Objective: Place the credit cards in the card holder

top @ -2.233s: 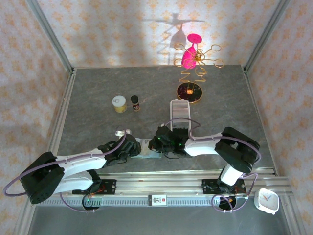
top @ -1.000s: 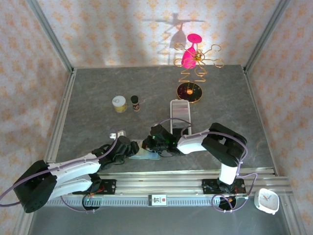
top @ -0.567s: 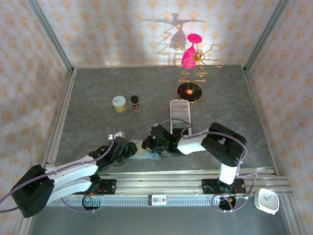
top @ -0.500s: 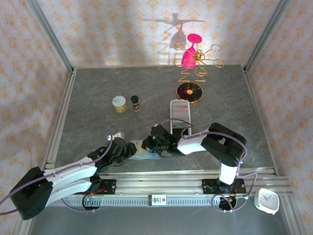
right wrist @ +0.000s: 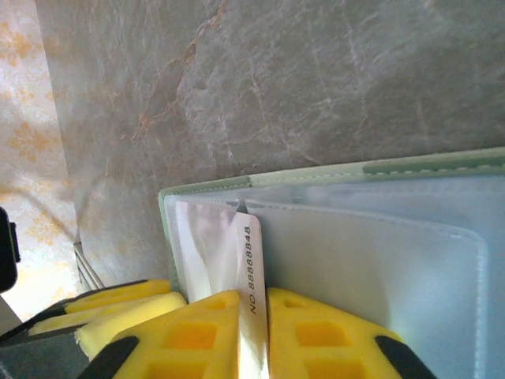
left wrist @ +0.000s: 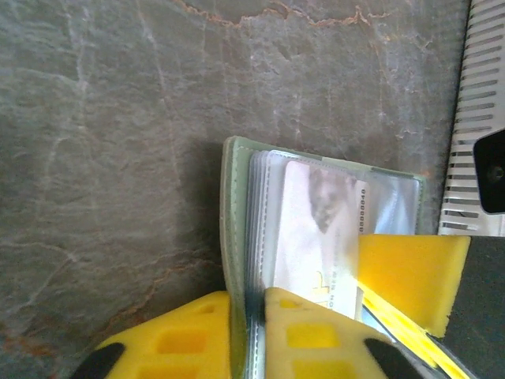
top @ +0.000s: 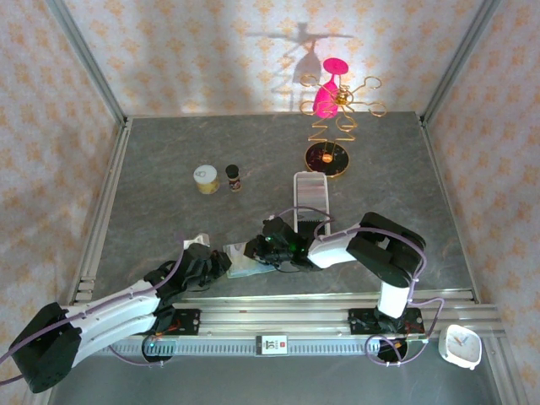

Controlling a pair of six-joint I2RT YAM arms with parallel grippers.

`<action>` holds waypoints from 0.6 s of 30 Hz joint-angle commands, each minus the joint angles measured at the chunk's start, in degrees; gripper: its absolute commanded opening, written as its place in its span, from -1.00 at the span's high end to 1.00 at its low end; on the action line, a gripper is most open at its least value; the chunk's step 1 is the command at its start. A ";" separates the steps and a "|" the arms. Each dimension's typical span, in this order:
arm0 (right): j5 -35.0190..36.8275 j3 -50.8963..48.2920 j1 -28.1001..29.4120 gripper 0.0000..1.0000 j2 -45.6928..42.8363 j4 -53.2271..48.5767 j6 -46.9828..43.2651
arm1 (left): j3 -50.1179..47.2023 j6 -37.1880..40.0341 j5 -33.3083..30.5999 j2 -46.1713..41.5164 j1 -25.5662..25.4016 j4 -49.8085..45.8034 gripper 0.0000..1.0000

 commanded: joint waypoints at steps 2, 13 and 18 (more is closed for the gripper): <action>1.76 -0.66 0.81 0.54 -2.39 -4.44 -0.91 | 0.78 0.47 3.67 -1.04 -0.42 2.45 0.87; 12.20 5.12 0.77 0.01 -10.11 -25.70 -8.99 | 3.03 3.70 1.69 -3.16 -0.42 -4.57 1.00; 18.83 6.12 0.77 -0.02 -14.04 -34.61 -11.59 | 4.98 5.75 1.77 -3.37 -0.41 -7.88 1.00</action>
